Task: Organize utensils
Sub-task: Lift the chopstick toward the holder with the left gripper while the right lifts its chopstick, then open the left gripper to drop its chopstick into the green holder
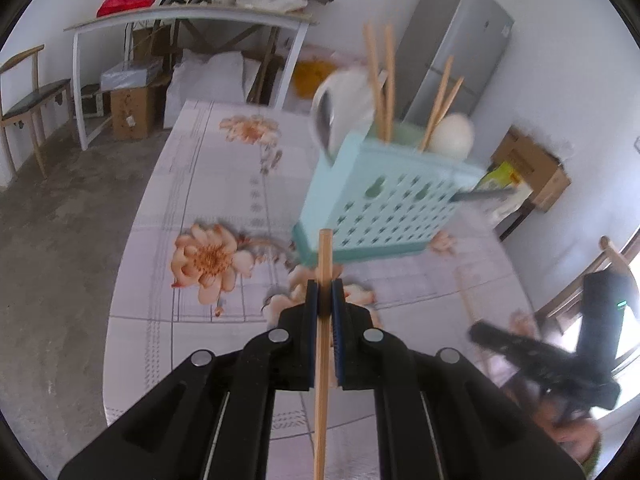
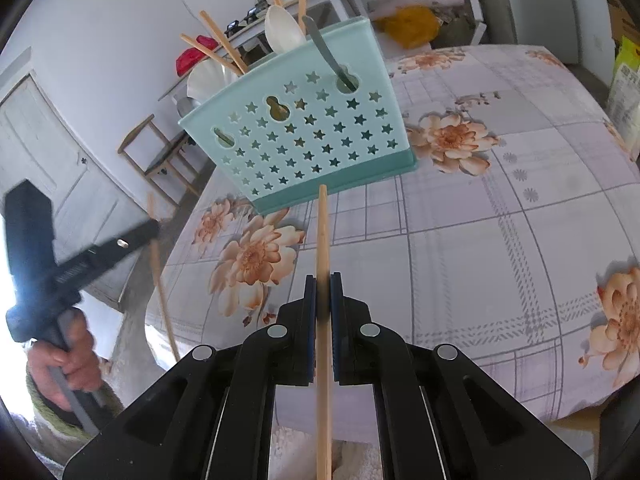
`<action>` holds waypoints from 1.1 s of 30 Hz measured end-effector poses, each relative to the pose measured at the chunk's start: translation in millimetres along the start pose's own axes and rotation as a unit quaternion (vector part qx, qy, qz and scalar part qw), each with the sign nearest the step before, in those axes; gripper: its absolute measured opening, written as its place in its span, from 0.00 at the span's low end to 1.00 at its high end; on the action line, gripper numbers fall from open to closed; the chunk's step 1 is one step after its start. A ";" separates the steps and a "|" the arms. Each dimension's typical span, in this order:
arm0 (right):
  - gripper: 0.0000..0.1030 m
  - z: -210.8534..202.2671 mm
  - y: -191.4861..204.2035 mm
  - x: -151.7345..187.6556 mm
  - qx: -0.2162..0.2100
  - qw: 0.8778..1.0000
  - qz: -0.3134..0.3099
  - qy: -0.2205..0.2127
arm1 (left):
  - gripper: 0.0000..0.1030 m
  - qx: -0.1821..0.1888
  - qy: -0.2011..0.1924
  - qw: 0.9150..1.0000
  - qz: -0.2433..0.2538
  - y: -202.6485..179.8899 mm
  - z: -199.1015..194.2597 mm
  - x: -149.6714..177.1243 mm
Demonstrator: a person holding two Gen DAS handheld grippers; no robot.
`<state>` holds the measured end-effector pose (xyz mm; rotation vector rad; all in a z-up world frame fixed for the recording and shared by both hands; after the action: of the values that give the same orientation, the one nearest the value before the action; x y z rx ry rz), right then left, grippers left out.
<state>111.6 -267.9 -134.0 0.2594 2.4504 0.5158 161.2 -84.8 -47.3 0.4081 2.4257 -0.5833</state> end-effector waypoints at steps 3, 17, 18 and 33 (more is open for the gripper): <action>0.05 -0.4 1.2 1.7 -0.003 1.000 0.001 0.000 | 0.06 0.017 -0.025 1.000 0.000 -8.8 -19.8 -13.3; 0.05 -6.6 4.6 -3.0 -0.016 1.000 0.001 -0.008 | 0.06 0.080 -0.247 0.963 0.073 -99.1 -134.0 -148.5; 0.05 -6.4 4.8 -3.6 -0.017 1.000 0.001 -0.008 | 0.06 0.071 -0.270 0.957 0.082 -106.4 -139.4 -158.8; 0.05 -8.3 -1.4 -13.2 -0.041 0.999 0.015 -0.019 | 0.06 -0.041 -0.328 0.936 0.118 -125.3 -45.6 -216.6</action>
<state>116.9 -275.6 -121.4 0.2696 2.3849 0.6178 254.0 -201.7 158.7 0.3851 1.7239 -0.4215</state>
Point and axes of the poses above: each gripper's, at about its wrist camera, not at the fingertips, and z roughly the way its jaws point, y to its left, x to its underside, the point moved 10 cm from there along z, roughly the way its jaws point, and after that the axes turned 5 degrees about y, right-handed, at the moved point
